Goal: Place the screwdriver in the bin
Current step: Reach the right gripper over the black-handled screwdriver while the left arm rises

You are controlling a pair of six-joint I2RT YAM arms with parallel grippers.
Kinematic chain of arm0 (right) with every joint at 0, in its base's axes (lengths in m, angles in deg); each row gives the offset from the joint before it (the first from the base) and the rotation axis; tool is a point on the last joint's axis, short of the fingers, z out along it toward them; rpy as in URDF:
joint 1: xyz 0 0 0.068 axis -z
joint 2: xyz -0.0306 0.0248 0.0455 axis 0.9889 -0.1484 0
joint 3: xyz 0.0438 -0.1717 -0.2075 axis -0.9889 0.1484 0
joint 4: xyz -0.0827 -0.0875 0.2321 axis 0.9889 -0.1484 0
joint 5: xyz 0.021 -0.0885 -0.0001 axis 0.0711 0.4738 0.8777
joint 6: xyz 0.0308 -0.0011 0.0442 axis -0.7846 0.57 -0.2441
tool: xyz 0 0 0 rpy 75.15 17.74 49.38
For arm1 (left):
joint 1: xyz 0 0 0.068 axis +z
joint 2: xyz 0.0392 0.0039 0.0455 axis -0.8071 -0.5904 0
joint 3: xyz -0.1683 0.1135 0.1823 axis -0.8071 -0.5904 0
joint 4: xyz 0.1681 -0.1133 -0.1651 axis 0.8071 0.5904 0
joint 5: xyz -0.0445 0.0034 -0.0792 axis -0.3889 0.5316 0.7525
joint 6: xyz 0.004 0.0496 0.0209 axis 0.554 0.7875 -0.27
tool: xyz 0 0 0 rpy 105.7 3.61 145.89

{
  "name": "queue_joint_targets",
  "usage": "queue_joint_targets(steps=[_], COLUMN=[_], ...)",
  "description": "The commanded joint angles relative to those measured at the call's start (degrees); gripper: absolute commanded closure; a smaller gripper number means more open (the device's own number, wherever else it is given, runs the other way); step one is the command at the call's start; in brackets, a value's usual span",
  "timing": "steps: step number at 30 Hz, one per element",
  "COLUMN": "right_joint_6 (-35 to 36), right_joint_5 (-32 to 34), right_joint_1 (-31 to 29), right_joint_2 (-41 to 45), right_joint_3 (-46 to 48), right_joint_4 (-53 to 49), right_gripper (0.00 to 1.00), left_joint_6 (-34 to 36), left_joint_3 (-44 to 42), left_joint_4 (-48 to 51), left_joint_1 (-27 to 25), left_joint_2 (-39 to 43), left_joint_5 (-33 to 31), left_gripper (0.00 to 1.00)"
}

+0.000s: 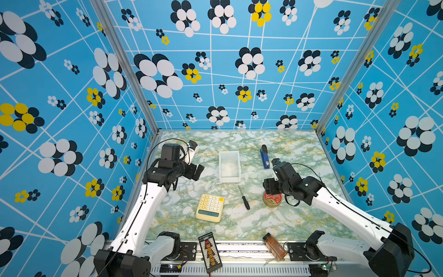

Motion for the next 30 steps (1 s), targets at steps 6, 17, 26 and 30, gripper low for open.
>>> queue_joint_targets(steps=[6,17,26,30], right_joint_6=[-3.6,-5.3,-5.0,-6.2], right_joint_5=[-0.8,-0.9,-2.4,-2.0], right_joint_1=[-6.0,-10.5,-14.6,-15.3], right_joint_2=[-2.3,-17.7,-27.6,-29.3], right_joint_3=[2.7,-4.3,-10.7,-11.2], right_joint_4=[2.8,2.2,1.3,1.0], right_gripper=[0.24,0.34,0.38,0.39], left_joint_6=[-0.3,-1.2,-3.7,-3.6], left_joint_3=[-1.7,5.4,10.5,10.3], left_joint_4=[2.1,7.1,9.5,9.3], left_joint_1=[0.2,-3.0,-3.4,-3.4], left_joint_2=[-4.5,-9.3,-10.8,-10.7], left_joint_5=[1.9,4.2,6.4,5.9], left_gripper=[0.01,0.01,0.01,0.01])
